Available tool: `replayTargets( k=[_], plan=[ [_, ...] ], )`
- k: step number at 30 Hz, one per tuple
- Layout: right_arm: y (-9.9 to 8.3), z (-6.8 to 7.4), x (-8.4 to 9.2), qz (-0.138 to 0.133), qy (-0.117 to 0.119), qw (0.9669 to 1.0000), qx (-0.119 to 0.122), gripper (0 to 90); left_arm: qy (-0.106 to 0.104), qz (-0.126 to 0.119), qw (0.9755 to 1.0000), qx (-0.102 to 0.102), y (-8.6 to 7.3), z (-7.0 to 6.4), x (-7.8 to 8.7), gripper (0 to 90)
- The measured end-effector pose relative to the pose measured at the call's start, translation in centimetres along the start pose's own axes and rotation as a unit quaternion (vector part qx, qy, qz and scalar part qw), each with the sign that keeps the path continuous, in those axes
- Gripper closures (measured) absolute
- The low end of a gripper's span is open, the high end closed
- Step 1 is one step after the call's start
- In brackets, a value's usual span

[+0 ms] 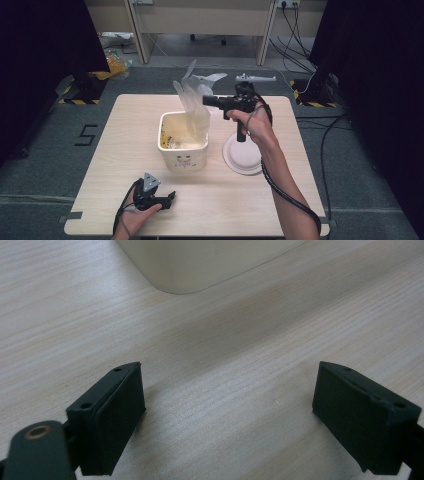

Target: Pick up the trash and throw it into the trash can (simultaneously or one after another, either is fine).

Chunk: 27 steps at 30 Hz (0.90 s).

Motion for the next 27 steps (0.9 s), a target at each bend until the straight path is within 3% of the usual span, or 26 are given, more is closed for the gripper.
replayTargets(
  k=[8,15,27],
  plan=[
    [-1.4,-0.7,-2.8,0.034,-0.013,0.9993,0.004,89.0,0.000,0.001,1.0000,0.000,0.0,0.0,0.0,12.5],
    [-3.9,-1.6,-5.6,0.088,-0.023,0.9959,0.003,88.9,0.000,-0.001,1.0000,0.002,0.0,0.0,0.0,12.5],
    [-7.7,-1.9,-8.5,0.176,-0.025,0.9840,0.011,88.5,0.000,-0.002,1.0000,0.002,0.0,0.0,0.0,12.6]
  ],
)
Point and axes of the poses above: each handheld gripper's, and its own axes: x roughly backward along the jaws, y roughly out of its top, z roughly to its left, the point moved 2 cm from there along -x, roughly forward along the jaws, and after that the axes turned 14 degrees about x, right-handed, at the moved point
